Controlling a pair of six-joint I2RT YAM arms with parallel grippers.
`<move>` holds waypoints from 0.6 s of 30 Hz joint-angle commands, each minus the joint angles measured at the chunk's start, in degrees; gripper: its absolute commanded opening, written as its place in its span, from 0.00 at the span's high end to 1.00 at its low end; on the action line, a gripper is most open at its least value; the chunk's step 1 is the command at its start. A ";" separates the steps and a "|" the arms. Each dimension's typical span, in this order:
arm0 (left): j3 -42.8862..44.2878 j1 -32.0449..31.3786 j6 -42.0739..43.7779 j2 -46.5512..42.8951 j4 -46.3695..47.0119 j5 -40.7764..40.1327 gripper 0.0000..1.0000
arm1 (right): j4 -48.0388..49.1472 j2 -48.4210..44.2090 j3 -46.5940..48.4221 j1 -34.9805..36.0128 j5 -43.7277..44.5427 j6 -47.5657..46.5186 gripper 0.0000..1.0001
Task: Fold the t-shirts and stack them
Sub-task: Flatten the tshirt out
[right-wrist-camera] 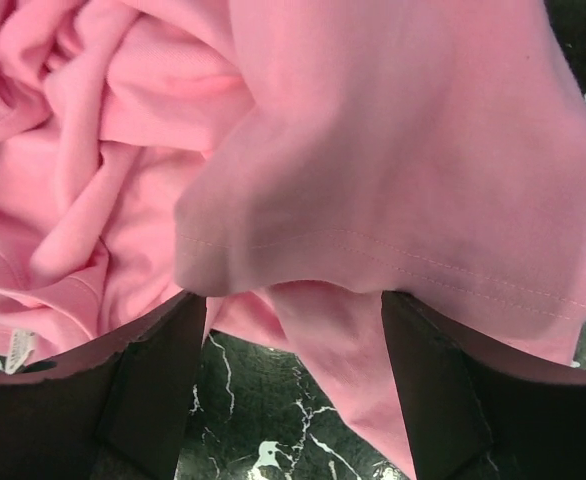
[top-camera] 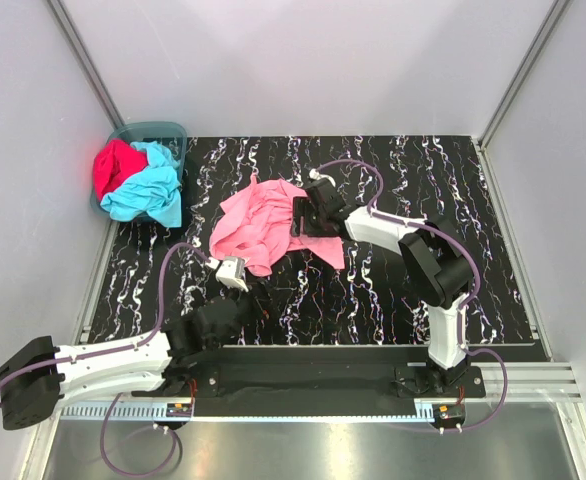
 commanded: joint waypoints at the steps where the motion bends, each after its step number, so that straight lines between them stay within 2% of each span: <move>1: -0.28 -0.24 -0.36 0.07 1.40 -1.66 0.05 | 0.68 -0.22 3.16 -0.12 -0.70 -0.89 0.23; 9: -0.37 -0.24 -0.71 1.83 2.72 -1.04 0.05 | -3.00 -3.38 6.41 -0.04 -1.32 -2.21 0.22; 18: -0.63 -0.24 -0.89 1.75 2.99 -0.96 0.05 | -8.62 0.92 14.14 -0.04 -2.28 -2.39 0.22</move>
